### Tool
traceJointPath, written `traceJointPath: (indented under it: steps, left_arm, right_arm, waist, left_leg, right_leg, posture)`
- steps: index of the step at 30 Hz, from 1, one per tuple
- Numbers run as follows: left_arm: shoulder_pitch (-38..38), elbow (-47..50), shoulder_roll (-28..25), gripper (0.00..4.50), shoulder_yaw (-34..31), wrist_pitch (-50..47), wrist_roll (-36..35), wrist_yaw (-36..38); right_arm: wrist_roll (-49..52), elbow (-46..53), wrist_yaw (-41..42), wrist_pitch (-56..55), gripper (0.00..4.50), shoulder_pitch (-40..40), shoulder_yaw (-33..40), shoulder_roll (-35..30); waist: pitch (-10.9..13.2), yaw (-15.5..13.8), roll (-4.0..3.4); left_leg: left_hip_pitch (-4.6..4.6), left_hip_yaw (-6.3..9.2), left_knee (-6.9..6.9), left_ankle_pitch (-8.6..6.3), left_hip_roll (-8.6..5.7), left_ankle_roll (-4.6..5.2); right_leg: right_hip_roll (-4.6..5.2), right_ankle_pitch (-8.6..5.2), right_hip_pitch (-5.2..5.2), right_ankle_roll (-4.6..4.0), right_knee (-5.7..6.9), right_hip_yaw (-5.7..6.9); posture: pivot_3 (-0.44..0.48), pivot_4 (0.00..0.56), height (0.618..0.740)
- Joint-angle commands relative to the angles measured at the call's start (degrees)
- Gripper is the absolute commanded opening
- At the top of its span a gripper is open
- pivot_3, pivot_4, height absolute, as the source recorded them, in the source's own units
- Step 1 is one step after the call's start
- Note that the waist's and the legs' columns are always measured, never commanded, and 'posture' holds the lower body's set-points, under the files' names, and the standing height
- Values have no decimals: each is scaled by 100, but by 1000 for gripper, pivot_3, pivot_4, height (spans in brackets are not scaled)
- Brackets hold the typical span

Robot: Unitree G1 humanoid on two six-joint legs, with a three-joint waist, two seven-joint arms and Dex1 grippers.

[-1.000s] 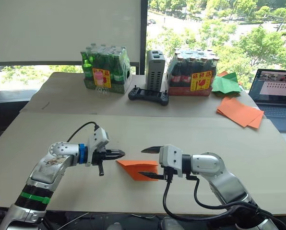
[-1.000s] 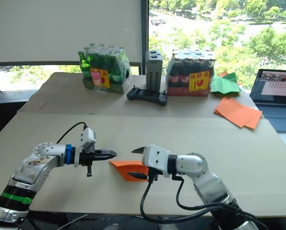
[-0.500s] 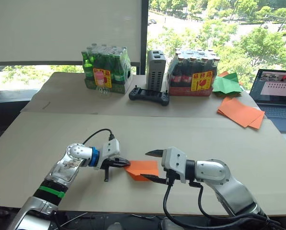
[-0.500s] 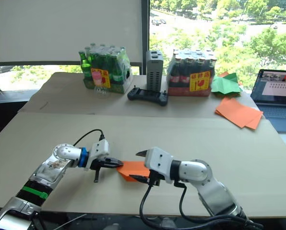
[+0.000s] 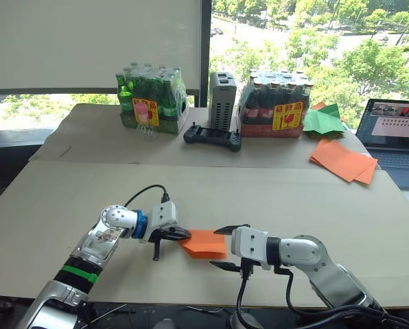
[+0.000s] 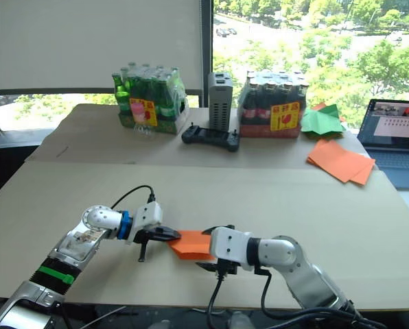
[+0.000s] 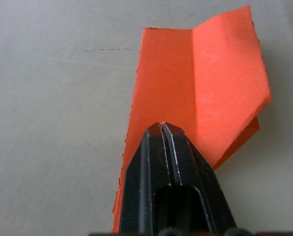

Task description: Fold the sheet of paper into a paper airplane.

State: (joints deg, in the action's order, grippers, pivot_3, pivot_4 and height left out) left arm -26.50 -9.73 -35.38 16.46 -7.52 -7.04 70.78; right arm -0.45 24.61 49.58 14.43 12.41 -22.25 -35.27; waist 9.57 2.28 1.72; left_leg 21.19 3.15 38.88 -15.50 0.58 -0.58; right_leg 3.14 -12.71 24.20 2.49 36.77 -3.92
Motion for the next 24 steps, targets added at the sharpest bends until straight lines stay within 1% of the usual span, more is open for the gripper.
traceJointPath:
  steps: [1,4,10,13,17,20,24]
  left_arm:
    - [127,56,-49,0,130,-11,120,70]
    - [135,46,-85,0,113,15,155,54]
    - [129,65,-109,0,102,23,153,57]
    - [127,69,-118,0,99,33,159,51]
    - [129,66,-131,0,98,50,160,60]
    - [118,50,-132,0,99,68,158,59]
    - [115,34,-118,0,104,94,160,61]
  right_arm:
    - [-103,-53,10,-290,3105,-7,-21,-10]
    - [-178,-233,10,-414,2169,17,-55,41]
    - [-283,-442,21,-547,53,82,-93,119]
    - [-291,-503,26,-567,53,117,-71,154]
    - [-13,-434,64,-348,53,217,88,276]
    - [340,-444,121,364,53,463,271,464]
    - [414,-665,142,956,53,787,269,582]
  waist:
    - [0,0,0]
    - [0,5,0]
    - [0,14,0]
    - [0,18,0]
    - [0,29,0]
    - [0,43,0]
    - [0,34,0]
  left_leg:
    - [0,0,0,0,0,0]
    - [-1,0,0,0,0,0]
    - [-2,0,0,0,1,0]
    - [-3,0,0,0,2,0]
    - [-4,0,0,0,2,0]
    - [-6,-1,0,0,4,0]
    - [-7,1,0,0,6,0]
  right_leg:
    - [0,0,0,0,0,0]
    - [-1,0,0,0,0,0]
    - [-1,0,0,0,1,0]
    - [-2,0,-1,0,1,0]
    - [-3,1,-1,-1,3,0]
    - [-4,1,-1,-2,7,-1]
    - [-7,2,0,-4,10,-1]
  posture:
    - [0,150,733]
    - [0,150,733]
    - [0,150,733]
    - [0,150,733]
    - [0,150,733]
    - [0,150,733]
    - [0,150,733]
